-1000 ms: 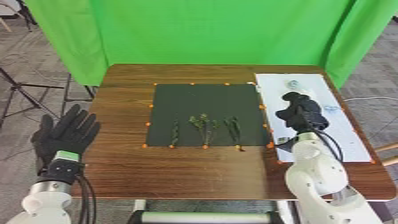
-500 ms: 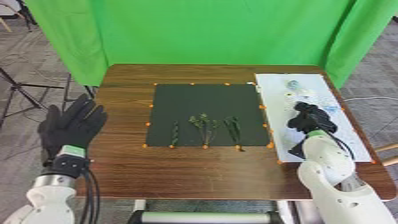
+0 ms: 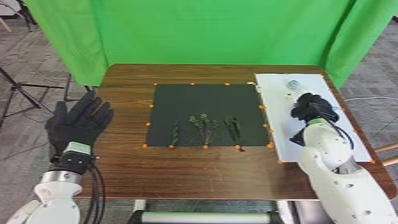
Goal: Arrange flowers
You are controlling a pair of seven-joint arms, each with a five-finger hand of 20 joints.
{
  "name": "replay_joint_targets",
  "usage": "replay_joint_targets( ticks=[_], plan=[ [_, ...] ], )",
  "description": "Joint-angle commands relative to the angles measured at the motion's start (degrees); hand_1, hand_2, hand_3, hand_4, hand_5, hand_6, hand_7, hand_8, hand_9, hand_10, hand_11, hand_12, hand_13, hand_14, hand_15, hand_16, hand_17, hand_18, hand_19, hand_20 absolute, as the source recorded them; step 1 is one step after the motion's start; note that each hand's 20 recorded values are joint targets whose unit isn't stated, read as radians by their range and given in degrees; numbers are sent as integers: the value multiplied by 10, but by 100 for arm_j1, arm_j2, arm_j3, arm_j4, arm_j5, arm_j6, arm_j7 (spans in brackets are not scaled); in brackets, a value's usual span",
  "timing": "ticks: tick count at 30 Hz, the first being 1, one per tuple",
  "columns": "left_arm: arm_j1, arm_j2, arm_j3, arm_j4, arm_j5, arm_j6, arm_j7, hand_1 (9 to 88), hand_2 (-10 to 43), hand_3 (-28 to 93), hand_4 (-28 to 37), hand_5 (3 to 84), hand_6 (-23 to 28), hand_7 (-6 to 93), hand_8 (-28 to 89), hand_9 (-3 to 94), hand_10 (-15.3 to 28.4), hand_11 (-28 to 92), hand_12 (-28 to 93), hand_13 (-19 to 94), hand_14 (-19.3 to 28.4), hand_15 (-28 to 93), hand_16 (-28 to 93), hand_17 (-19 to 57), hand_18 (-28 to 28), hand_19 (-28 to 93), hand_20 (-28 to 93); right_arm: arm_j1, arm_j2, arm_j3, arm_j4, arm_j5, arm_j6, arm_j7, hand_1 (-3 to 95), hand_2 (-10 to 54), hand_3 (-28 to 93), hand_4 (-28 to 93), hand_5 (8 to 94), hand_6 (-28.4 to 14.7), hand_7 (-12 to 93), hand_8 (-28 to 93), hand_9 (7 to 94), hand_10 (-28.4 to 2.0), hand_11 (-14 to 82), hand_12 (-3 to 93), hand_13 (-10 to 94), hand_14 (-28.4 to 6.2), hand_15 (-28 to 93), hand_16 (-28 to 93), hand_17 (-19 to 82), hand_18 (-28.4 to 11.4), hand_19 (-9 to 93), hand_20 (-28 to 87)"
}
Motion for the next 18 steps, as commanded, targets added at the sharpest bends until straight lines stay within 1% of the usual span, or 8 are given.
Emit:
replay_joint_targets(
  ticks=[1,4,9,11,13,14,16,18],
  plan=[
    [-38,39,7,30,-21,-29,-29,281,169,728,-283,456,74,172,-100,416,148,273,123,318,158,514,-78,-41,139,383,112,315,45,-141,298,122,-67,114,440,-95,804,-282,434,-57,172,-127,430,-115,120,110,649,-111,647,212,423,-204,932,341],
    [2,-9,2,3,-30,-7,-40,281,168,728,-283,456,74,173,-100,416,148,274,124,318,158,513,-78,-41,139,384,113,249,6,-190,349,39,36,131,470,-95,780,-282,460,-49,189,-133,469,-110,132,111,656,-93,570,254,426,-202,932,333],
    [25,-1,-11,3,-31,16,-52,281,169,727,-283,456,74,174,-100,416,148,275,124,319,158,513,-77,-41,139,384,113,160,-51,-265,383,-1,134,159,543,-95,722,-282,595,-11,219,-140,650,-105,146,137,708,-56,441,357,437,-195,932,336],
    [31,-1,-8,2,-47,27,-32,281,169,728,-283,457,74,174,-100,416,148,275,124,319,158,513,-78,-41,139,384,113,142,-90,-315,412,-44,156,155,556,-95,714,-282,627,-6,242,-68,698,-98,141,168,726,-50,423,382,438,-194,932,340],
    [31,-1,9,-7,-76,73,-10,281,168,728,-283,457,74,174,-100,416,148,275,123,319,157,513,-77,-41,139,384,113,147,-120,-394,455,-48,387,187,579,-95,695,-282,656,-6,279,-30,759,-85,88,251,737,-45,423,397,443,-193,932,347],
    [30,-23,-6,15,-38,15,-74,281,168,728,-283,457,74,173,-100,416,148,275,123,319,157,513,-77,-41,139,384,113,128,-125,-426,454,-72,534,206,590,-95,688,-282,677,-7,300,-16,797,-82,70,290,746,-44,428,402,447,-192,932,350],
    [-8,-20,18,15,-66,53,-74,281,168,728,-283,457,75,173,-101,416,148,275,123,319,158,513,-77,-41,139,384,113,73,-115,-429,364,-188,649,188,598,-95,698,-283,719,-1,329,18,850,-78,70,331,770,-45,445,404,455,-192,932,367],
    [-40,-25,26,58,-44,-17,-79,281,168,728,-283,457,75,172,-100,416,148,275,123,319,158,513,-78,-41,139,384,113,18,-81,-424,210,-285,854,168,600,-95,702,-283,737,1,334,26,866,-77,70,341,778,-48,454,400,458,-192,932,375]
  ],
)
